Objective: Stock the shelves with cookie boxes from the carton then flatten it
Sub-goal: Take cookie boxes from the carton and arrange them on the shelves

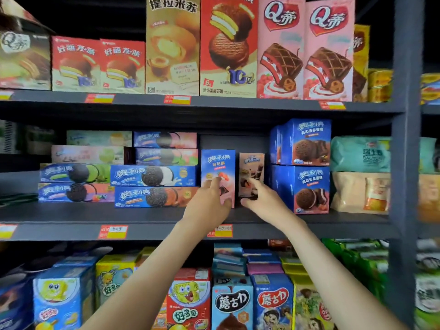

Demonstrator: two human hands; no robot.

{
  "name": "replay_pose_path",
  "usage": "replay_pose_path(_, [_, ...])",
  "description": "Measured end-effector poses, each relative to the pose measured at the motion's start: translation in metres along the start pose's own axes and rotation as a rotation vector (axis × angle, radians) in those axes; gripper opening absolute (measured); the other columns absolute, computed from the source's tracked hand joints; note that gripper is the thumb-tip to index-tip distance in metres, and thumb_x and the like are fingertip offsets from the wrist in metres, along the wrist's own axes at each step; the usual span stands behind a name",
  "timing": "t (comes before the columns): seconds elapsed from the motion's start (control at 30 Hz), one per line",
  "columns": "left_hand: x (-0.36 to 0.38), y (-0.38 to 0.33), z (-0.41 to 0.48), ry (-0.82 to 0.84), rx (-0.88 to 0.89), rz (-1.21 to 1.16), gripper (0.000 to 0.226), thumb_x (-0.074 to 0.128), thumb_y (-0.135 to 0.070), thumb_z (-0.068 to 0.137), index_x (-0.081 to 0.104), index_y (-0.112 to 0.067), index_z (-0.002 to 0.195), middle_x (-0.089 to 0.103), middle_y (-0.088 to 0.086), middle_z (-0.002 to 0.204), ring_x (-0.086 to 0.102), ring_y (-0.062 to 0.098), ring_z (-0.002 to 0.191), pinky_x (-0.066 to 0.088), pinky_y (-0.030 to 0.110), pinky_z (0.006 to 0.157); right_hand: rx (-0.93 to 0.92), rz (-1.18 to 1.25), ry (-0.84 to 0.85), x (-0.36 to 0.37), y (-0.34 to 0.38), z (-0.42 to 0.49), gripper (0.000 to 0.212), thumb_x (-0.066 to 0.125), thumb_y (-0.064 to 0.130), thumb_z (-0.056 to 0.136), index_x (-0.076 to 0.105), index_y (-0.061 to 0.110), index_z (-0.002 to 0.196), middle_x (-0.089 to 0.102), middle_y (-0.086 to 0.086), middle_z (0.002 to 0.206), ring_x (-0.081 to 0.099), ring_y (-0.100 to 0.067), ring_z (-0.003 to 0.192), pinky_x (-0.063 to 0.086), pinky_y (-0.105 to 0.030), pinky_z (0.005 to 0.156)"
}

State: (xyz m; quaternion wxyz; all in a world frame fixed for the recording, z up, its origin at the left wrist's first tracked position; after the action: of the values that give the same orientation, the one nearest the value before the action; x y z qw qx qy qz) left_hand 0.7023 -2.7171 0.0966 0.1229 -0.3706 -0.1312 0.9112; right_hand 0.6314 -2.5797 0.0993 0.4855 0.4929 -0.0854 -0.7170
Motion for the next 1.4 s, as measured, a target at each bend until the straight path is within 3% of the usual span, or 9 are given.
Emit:
replay_pose_path(0.23, [0.009, 0.014, 0.034, -0.119, -0.348, -0.297, 0.072, 0.068, -0.022, 0.083, 0.028, 0.003, 0.137, 0.036, 0.020, 0.135, 0.037, 0.032, 0.126, 0.032, 0.034, 0.101, 0.066, 0.256, 0.080, 0.002, -0.009, 0.042, 0.075, 0.066, 0.040, 0.085, 0.029, 0.020, 0.147, 0.038, 0.000, 0.148, 0.039, -0.018, 0.133, 0.034, -0.033, 0.104])
replay_pose_path(0.33, [0.013, 0.026, 0.052, -0.074, -0.483, -0.372, 0.063, 0.067, -0.028, 0.082, 0.038, 0.002, 0.129, 0.042, 0.019, 0.130, 0.043, 0.035, 0.120, 0.038, 0.037, 0.101, 0.087, 0.282, 0.122, 0.010, -0.010, 0.061, 0.098, 0.069, 0.064, 0.066, 0.029, 0.025, 0.147, 0.036, 0.003, 0.150, 0.037, -0.019, 0.135, 0.033, -0.043, 0.111])
replay_pose_path(0.53, [0.013, 0.034, 0.069, -0.062, -0.512, -0.430, 0.036, 0.059, -0.025, 0.086, 0.054, -0.001, 0.111, 0.060, 0.011, 0.108, 0.056, 0.027, 0.097, 0.043, 0.030, 0.077, 0.068, 0.394, 0.231, 0.032, -0.010, 0.088, 0.099, 0.071, 0.081, 0.049, 0.051, 0.028, 0.130, 0.059, 0.006, 0.129, 0.052, -0.016, 0.119, 0.038, -0.043, 0.106])
replay_pose_path(0.63, [0.012, 0.027, 0.073, -0.034, -0.538, -0.573, 0.031, 0.057, -0.014, 0.084, 0.052, 0.000, 0.111, 0.061, 0.010, 0.099, 0.057, 0.026, 0.093, 0.044, 0.031, 0.077, 0.044, 0.400, 0.264, 0.034, -0.007, 0.094, 0.072, 0.074, 0.066, 0.060, 0.060, 0.024, 0.116, 0.067, 0.004, 0.114, 0.058, -0.016, 0.110, 0.041, -0.040, 0.103])
replay_pose_path(0.77, [0.009, 0.022, 0.077, -0.040, -0.581, -0.683, 0.009, 0.044, -0.001, 0.086, 0.050, -0.007, 0.090, 0.053, 0.003, 0.075, 0.047, 0.015, 0.066, 0.037, 0.025, 0.056, 0.078, 0.468, 0.291, 0.030, -0.006, 0.096, 0.047, 0.076, 0.039, 0.076, 0.058, 0.016, 0.112, 0.066, -0.001, 0.115, 0.058, -0.018, 0.112, 0.040, -0.041, 0.103])
replay_pose_path(0.9, [0.011, 0.014, 0.075, -0.033, -0.587, -0.732, 0.023, 0.042, 0.003, 0.086, 0.046, -0.012, 0.070, 0.053, 0.005, 0.072, 0.045, 0.014, 0.061, 0.034, 0.024, 0.051, 0.087, 0.528, 0.319, 0.034, -0.008, 0.098, 0.029, 0.066, 0.024, 0.089, 0.059, 0.016, 0.115, 0.067, -0.002, 0.115, 0.057, -0.018, 0.114, 0.036, -0.041, 0.107])
replay_pose_path(1.1, [0.015, 0.023, 0.078, 0.010, -0.558, -0.698, 0.026, 0.047, -0.008, 0.086, 0.056, -0.001, 0.110, 0.064, 0.015, 0.105, 0.062, 0.028, 0.092, 0.051, 0.036, 0.078, 0.086, 0.533, 0.264, 0.035, -0.011, 0.100, 0.043, 0.076, 0.031, 0.079, 0.060, 0.014, 0.115, 0.069, -0.002, 0.112, 0.061, -0.018, 0.109, 0.044, -0.033, 0.097])
replay_pose_path(1.23, [0.019, 0.029, 0.080, 0.001, -0.519, -0.631, 0.022, 0.050, -0.016, 0.094, 0.056, -0.003, 0.112, 0.065, 0.012, 0.108, 0.063, 0.030, 0.099, 0.053, 0.042, 0.087, 0.102, 0.529, 0.233, 0.029, -0.012, 0.097, 0.011, 0.068, 0.021, 0.088, 0.060, 0.024, 0.094, 0.067, 0.001, 0.103, 0.060, -0.012, 0.096, 0.044, -0.021, 0.075])
replay_pose_path(1.4, [0.018, 0.026, 0.080, -0.007, -0.462, -0.498, 0.024, 0.047, -0.017, 0.096, 0.054, -0.001, 0.112, 0.061, 0.015, 0.111, 0.059, 0.032, 0.102, 0.049, 0.037, 0.084, 0.118, 0.495, 0.187, 0.030, -0.013, 0.097, 0.018, 0.070, 0.031, 0.085, 0.061, 0.025, 0.099, 0.066, 0.000, 0.110, 0.058, -0.018, 0.106, 0.043, -0.036, 0.098])
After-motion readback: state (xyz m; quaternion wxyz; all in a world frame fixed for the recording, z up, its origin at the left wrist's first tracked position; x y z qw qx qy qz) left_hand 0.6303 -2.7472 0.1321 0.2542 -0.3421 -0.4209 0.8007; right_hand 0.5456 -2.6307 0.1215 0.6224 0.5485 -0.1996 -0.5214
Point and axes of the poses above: each hand's wrist, its own z-axis towards the middle knuckle, its own x-axis out of the palm, y = z × x, the point moved 2 cm from there along z, towards the middle knuckle
